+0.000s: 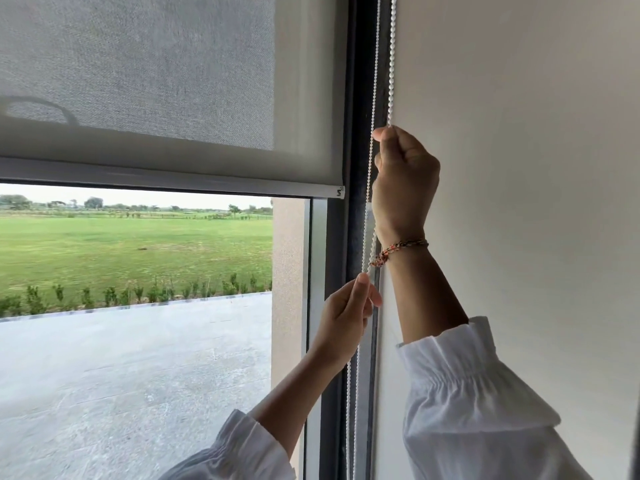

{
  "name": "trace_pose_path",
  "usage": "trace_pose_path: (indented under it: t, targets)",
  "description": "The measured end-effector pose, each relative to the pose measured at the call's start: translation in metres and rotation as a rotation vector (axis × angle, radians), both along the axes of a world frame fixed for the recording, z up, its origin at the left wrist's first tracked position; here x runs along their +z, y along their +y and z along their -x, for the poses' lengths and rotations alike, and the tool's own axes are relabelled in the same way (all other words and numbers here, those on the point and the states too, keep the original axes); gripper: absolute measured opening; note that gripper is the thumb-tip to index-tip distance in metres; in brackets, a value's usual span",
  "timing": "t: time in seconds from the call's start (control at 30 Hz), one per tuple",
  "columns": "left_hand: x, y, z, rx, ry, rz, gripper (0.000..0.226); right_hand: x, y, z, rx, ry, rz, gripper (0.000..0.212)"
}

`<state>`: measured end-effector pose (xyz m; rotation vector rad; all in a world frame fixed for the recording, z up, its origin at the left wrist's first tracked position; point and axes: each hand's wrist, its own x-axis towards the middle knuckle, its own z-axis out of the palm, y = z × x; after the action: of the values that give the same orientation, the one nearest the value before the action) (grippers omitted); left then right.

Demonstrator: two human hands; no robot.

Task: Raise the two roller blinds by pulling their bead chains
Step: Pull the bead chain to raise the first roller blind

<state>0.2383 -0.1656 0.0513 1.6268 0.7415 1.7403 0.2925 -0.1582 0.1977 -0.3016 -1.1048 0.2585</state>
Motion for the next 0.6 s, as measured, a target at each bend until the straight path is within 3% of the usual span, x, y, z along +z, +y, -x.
trace_pose_path:
  t: [0.6]
  targets:
    - [-0.007, 0.005, -0.002, 0.041, 0.037, -0.022, 0.041, -0.017, -0.013, -0.01, 0.147, 0.011, -0.039, 0.024]
